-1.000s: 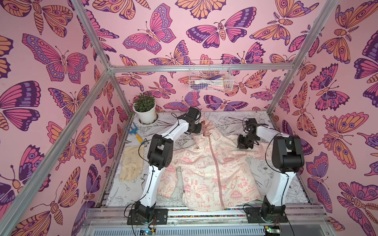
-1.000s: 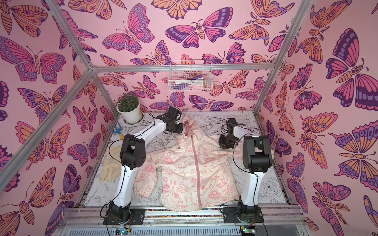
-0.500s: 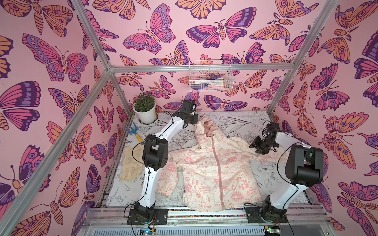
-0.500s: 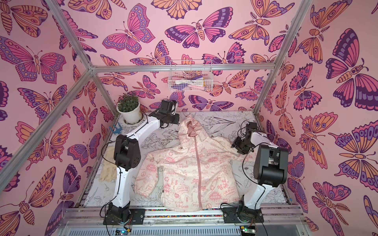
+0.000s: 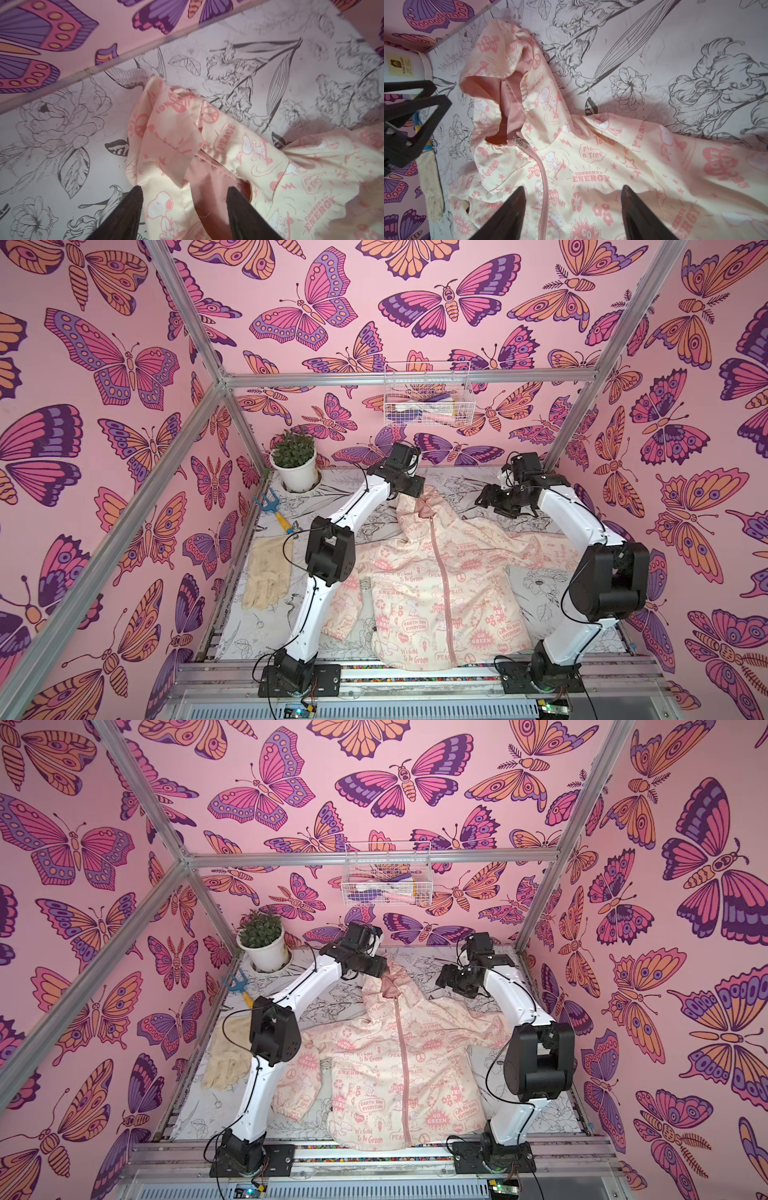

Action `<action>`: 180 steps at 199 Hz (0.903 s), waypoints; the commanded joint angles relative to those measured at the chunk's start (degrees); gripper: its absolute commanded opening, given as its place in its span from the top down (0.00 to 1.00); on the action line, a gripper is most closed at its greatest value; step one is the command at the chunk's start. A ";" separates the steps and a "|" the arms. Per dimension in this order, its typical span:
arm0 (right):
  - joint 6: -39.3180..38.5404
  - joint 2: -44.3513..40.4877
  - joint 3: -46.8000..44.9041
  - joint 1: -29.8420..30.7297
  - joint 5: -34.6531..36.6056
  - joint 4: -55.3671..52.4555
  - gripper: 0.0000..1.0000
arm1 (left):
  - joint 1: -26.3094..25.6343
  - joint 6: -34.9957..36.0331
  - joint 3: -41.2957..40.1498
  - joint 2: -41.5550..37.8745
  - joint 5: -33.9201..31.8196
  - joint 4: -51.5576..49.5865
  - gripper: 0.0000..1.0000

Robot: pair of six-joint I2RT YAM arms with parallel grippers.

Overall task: Unzip the jacket
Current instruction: Flatten out the jacket at the center of the board.

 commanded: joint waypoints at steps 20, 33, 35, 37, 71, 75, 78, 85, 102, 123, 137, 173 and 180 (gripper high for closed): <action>-1.72 -0.77 0.24 0.51 1.71 -3.69 0.27 | -1.50 1.49 12.02 9.57 -8.47 -11.06 0.34; -2.31 -0.92 0.30 0.51 2.10 -4.08 0.27 | -1.37 1.77 13.78 11.15 -11.73 -11.49 0.34; -2.39 -0.96 0.31 0.47 2.20 -4.16 0.27 | -1.38 1.84 13.92 11.32 -12.18 -11.49 0.34; -2.47 -0.86 0.34 0.46 2.29 -4.23 0.27 | -1.27 1.86 14.03 11.43 -12.63 -11.49 0.35; -2.83 0.13 0.68 0.46 3.02 -4.33 0.32 | 0.52 1.38 14.63 11.62 -21.64 -12.31 0.46; -2.75 0.42 0.80 0.46 2.94 -4.24 0.32 | 0.85 1.22 14.67 11.37 -22.12 -12.48 0.47; -2.71 0.57 0.80 0.46 2.75 -4.15 0.32 | 1.20 1.06 14.62 11.14 -22.44 -12.53 0.48; -2.58 1.00 0.76 0.52 2.35 -3.79 0.33 | 1.75 0.82 14.66 10.69 -22.47 -12.68 0.50; -1.92 1.70 0.17 0.67 1.40 -1.83 0.33 | 3.38 -0.20 14.85 9.41 -19.34 -12.63 0.67; -1.22 2.83 0.07 1.37 0.34 0.85 0.33 | 4.73 -0.43 16.13 7.83 -11.59 -12.30 0.91; -1.25 3.61 0.16 2.07 -0.15 2.84 0.33 | 4.70 1.32 16.43 6.29 -7.75 -11.87 1.00; -3.62 6.92 3.34 4.41 -3.10 7.34 0.31 | 4.07 3.44 16.43 2.29 -5.03 -11.58 1.00; -5.06 7.84 4.55 5.18 -2.96 7.81 0.30 | 4.07 3.45 16.39 1.74 -4.33 -11.49 1.00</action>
